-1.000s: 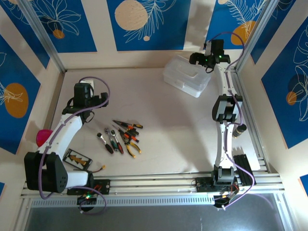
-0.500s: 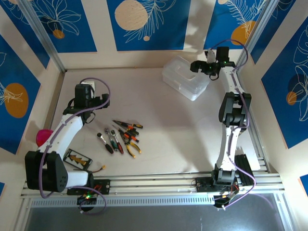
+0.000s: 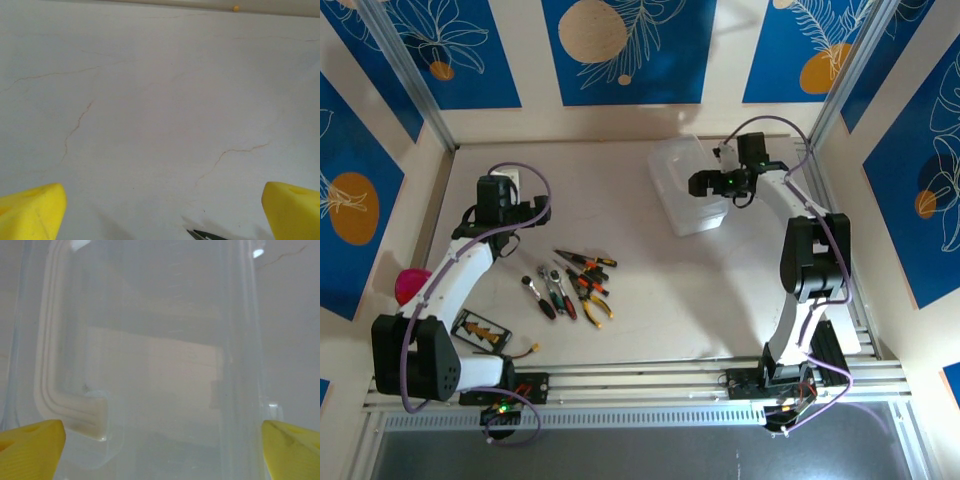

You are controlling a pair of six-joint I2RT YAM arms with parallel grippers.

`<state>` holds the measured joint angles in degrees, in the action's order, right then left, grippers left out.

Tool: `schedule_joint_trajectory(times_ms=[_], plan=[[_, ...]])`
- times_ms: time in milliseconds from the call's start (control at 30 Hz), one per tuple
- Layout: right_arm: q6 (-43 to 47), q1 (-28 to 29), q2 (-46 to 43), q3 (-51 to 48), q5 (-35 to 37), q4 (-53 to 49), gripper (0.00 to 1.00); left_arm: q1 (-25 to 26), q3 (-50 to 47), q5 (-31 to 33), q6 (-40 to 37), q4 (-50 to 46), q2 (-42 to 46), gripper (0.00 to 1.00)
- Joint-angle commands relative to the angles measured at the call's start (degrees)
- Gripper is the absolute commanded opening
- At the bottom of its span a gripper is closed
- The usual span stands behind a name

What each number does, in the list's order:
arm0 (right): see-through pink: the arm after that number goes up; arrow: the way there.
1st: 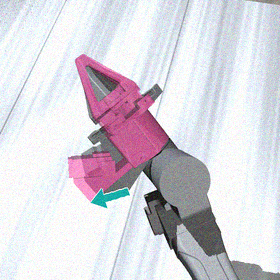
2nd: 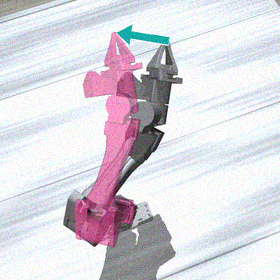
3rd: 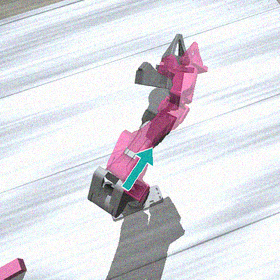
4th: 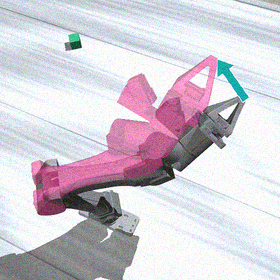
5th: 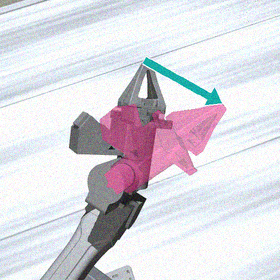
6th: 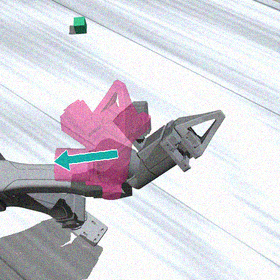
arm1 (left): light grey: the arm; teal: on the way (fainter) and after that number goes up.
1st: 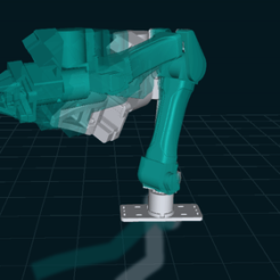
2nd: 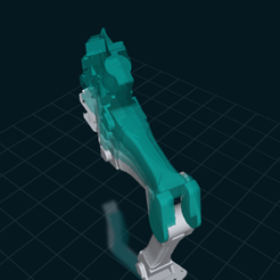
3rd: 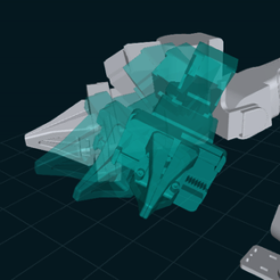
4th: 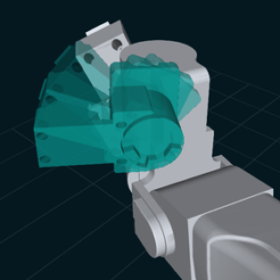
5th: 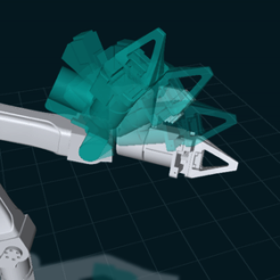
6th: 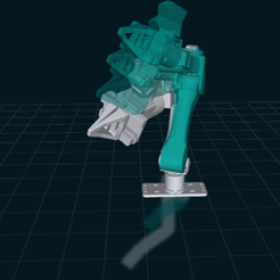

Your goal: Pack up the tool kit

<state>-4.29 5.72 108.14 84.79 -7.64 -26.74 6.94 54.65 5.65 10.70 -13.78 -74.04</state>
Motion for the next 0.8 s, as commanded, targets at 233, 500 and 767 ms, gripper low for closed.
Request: schedule_joint_trajectory(times_ms=[233, 500, 767], plan=[[4.1, -0.2, 8.9, 18.2, 6.4, -11.7, 0.99, 2.2, -1.3, -1.2, 1.4, 1.0, 1.1, 1.0], [7.3, 1.4, 21.3, 34.4, 3.5, -20.5, 0.99, 2.9, -1.6, -0.2, 0.9, 0.0, 1.7, 1.0], [5.6, 1.1, 21.2, 32.0, -4.7, -18.1, 0.99, 3.0, -1.7, -0.2, 0.6, 0.3, 1.3, 1.0]])
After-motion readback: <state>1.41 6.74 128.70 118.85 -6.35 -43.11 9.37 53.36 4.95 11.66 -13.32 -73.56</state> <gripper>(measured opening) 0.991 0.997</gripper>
